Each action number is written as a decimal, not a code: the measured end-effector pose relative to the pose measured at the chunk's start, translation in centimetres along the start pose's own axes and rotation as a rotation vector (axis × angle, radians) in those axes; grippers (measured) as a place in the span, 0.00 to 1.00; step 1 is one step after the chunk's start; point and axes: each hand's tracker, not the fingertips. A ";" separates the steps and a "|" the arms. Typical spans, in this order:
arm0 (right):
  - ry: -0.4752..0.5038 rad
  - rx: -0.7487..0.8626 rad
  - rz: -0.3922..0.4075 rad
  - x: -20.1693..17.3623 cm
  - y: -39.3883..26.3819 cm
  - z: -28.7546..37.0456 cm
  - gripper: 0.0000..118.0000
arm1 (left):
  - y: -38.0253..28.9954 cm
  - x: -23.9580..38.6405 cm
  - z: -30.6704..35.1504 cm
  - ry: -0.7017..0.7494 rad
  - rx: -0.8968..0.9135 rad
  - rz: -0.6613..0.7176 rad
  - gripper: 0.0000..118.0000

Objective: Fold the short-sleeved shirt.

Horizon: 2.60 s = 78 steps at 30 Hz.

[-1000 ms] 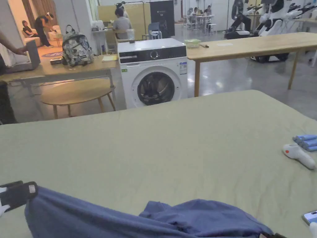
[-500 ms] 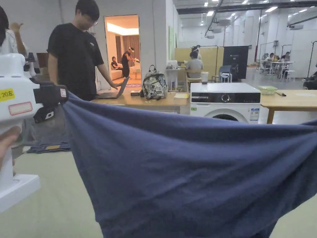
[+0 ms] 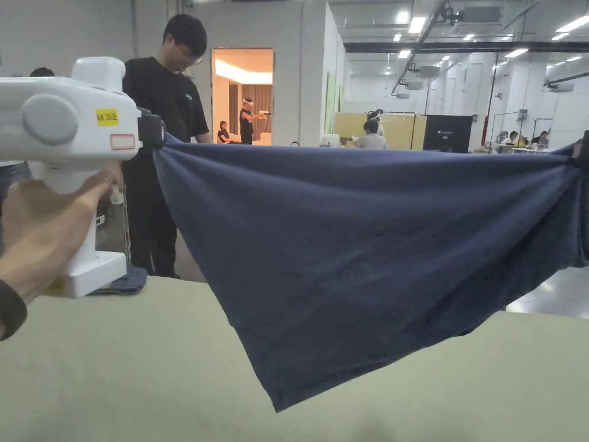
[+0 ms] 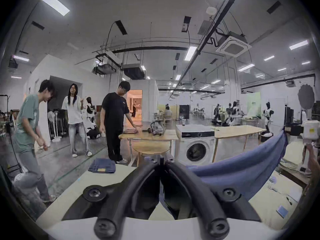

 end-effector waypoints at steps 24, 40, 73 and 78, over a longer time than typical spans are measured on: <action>-0.024 -0.392 -0.172 7.2 -37.8 14.8 0.00 | -36.1 0.6 14.1 -0.018 -0.475 0.331 0.00; -0.208 -0.594 -0.155 6.5 -45.9 29.7 0.58 | -42.8 1.7 25.6 0.086 -0.616 0.262 0.41; 0.022 -0.317 0.084 -1.5 -37.5 27.1 0.00 | -44.4 1.1 22.8 0.004 -0.788 0.196 0.26; 0.003 -0.367 0.073 -0.3 -38.6 27.7 0.00 | -48.3 2.2 22.9 0.046 -0.791 0.219 0.26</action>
